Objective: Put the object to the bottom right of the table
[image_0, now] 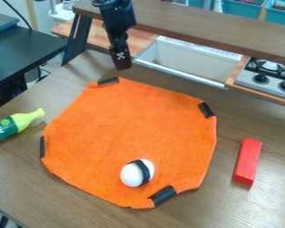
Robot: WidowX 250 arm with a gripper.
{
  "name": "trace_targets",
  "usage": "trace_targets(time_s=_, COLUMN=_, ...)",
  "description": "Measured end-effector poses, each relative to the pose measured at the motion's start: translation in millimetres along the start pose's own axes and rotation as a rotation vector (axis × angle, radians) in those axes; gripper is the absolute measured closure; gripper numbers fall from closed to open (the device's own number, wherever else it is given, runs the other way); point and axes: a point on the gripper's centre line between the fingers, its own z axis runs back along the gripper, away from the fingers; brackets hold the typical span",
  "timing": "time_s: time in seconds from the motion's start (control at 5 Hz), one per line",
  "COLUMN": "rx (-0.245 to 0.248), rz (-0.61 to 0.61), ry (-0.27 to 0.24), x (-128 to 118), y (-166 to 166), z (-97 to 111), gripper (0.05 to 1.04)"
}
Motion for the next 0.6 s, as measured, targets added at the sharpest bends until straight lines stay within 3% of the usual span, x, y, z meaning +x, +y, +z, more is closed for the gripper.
trace_targets(time_s=0.2, rx=-0.034, rz=0.007, ry=0.015, x=-4.6, y=-4.5, z=-13.9, gripper=0.084)
trace_targets(time_s=0.6, rx=-0.03, rz=-0.01, ry=0.012, x=-7.3, y=-7.0, z=-21.5, gripper=0.084)
